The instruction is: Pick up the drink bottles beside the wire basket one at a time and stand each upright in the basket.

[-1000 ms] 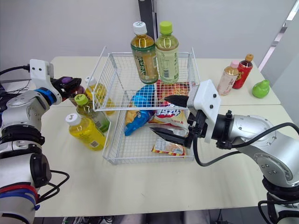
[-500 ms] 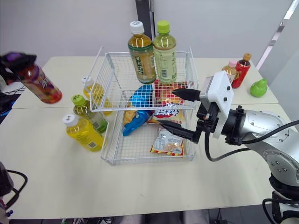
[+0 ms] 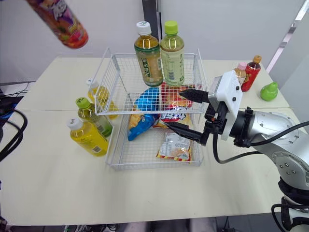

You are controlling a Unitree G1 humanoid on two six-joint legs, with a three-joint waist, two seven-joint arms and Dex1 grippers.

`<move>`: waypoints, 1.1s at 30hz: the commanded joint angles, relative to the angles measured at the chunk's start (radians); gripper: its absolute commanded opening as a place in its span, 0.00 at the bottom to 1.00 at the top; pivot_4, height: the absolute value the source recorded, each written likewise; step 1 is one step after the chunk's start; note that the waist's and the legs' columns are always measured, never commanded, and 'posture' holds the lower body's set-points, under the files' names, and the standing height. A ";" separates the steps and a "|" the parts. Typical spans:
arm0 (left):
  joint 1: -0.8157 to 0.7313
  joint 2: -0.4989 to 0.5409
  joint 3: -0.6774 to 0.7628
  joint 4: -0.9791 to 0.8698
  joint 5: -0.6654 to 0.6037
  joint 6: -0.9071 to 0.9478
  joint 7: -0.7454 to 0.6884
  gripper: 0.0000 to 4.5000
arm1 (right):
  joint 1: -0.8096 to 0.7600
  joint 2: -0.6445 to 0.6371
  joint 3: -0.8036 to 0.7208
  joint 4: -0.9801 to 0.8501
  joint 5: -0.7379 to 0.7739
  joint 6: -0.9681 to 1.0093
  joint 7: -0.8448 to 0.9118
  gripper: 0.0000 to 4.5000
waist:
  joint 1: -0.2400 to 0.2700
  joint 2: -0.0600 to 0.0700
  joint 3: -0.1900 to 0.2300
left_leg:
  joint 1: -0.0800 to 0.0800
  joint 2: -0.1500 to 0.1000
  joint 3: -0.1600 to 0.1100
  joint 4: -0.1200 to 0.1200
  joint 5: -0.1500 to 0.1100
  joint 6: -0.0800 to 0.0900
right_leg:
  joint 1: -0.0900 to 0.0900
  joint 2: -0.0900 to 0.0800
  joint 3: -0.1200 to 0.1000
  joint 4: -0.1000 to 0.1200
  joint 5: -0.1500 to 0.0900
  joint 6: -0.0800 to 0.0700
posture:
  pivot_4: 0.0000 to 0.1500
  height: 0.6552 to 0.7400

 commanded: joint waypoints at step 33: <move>0.154 -0.253 -0.009 0.076 0.072 -0.182 -0.023 0.31 | -0.084 0.083 0.029 -0.013 -0.082 0.006 -0.155 1.00 | -0.012 0.001 0.001 | 0.000 0.000 0.002 -0.001 0.000 0.000 | -0.002 -0.001 0.003 0.000 0.000 0.000 | 1.00 1.00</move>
